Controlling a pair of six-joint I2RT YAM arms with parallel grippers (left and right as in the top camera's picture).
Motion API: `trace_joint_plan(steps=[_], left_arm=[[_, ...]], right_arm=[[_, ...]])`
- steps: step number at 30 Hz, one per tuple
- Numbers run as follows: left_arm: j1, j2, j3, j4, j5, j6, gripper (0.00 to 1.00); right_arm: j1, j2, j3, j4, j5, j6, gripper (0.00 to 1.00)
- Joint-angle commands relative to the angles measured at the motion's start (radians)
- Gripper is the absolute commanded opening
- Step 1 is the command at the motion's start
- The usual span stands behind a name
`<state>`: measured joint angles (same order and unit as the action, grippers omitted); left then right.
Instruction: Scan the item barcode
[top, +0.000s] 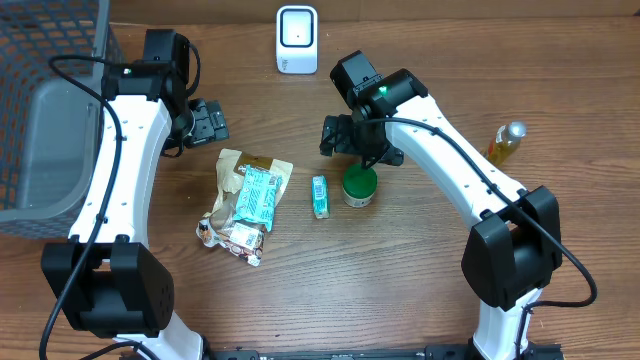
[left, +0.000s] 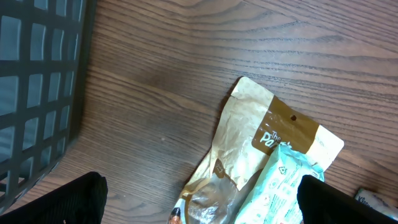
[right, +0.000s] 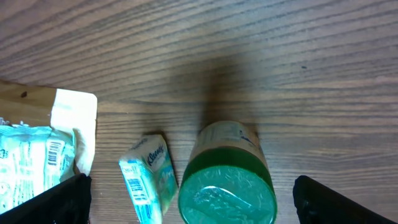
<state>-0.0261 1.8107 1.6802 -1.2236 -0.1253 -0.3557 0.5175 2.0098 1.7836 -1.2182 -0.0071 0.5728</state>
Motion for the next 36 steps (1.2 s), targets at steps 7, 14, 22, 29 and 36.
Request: trace_joint_plan(steps=[7,14,22,29,36], left_arm=[[-0.007,0.001,0.016,0.001,-0.013,0.012,1.0],[-0.007,0.001,0.016,0.001,-0.013,0.012,1.0],[-0.007,0.001,0.016,0.001,-0.013,0.012,0.99],[-0.007,0.001,0.016,0.001,-0.013,0.012,0.99],[-0.007,0.001,0.016,0.001,-0.013,0.012,0.99]], right_arm=[[-0.002,0.007,-0.004,-0.018,0.006,0.003,1.0],[-0.002,0.007,-0.004,-0.027,0.006,0.003,1.0],[-0.002,0.007,-0.004,-0.029,0.006,0.003,0.95],[-0.002,0.007,-0.004,-0.035,0.006,0.004,0.94],[-0.002,0.007,-0.004,-0.036,0.006,0.003,0.96]])
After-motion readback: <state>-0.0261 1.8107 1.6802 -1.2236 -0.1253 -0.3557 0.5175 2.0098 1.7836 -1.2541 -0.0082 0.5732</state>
